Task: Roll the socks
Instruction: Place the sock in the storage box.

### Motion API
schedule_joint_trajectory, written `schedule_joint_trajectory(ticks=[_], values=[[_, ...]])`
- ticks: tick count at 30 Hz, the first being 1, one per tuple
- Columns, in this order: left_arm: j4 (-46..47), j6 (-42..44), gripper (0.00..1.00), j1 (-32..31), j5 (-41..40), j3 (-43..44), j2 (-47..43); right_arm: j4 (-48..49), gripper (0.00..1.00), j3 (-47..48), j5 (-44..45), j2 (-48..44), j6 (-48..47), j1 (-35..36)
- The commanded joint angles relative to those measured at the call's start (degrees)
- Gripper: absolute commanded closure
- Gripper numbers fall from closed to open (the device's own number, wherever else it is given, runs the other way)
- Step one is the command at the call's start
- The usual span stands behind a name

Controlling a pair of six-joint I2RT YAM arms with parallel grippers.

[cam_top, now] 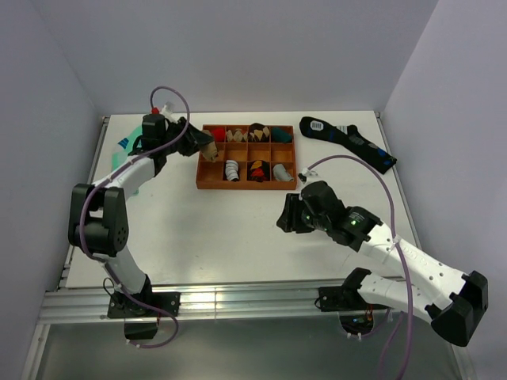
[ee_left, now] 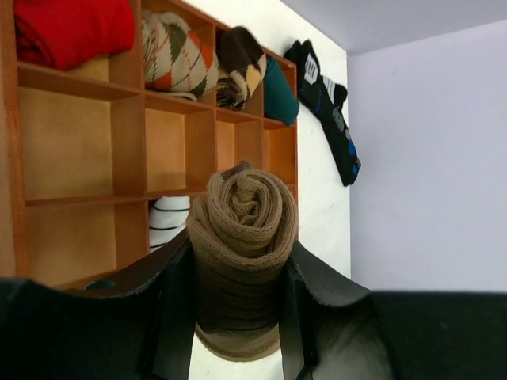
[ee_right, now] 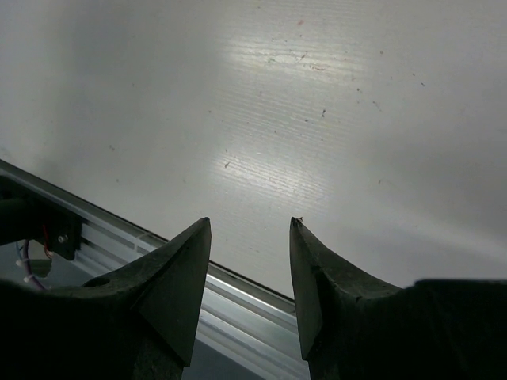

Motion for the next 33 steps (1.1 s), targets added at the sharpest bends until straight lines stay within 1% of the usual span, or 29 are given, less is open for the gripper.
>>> schedule_joint_trajectory(ticks=[1, 7, 10, 13, 19, 28, 33], values=[[5.09, 1.59, 1.0, 0.71, 4.4, -3.45, 1.18, -1.9, 0.48, 2.8, 1.51, -0.43, -1.82, -0.53], [9.58, -0.34, 1.0, 0.71, 6.6, -10.93, 0.91, -2.08, 0.48, 3.15, 0.98, 0.44, -2.52, -1.06], [10.99, -0.43, 1.0, 0.71, 6.78, -11.9, 1.53, -1.99, 0.49, 3.15, 1.33, 1.23, -3.22, -1.14], [11.69, -1.04, 1.0, 0.71, 6.51, -10.95, 2.84, -1.73, 0.49, 2.54, 1.16, 1.85, -3.66, -1.23], [9.94, -1.4, 1.0, 0.71, 5.72, -6.91, 6.62, -0.15, 0.49, 0.95, 0.54, 1.94, -3.49, -1.49], [10.11, -4.82, 1.0, 0.71, 1.41, -6.02, 9.26, 1.0, 0.49, 0.78, 0.28, 3.43, -4.63, -1.76], [2.84, -2.55, 1.0, 0.62, -1.83, -3.47, 10.93, 1.52, 0.49, -0.19, 0.02, 3.43, -4.63, -1.93]])
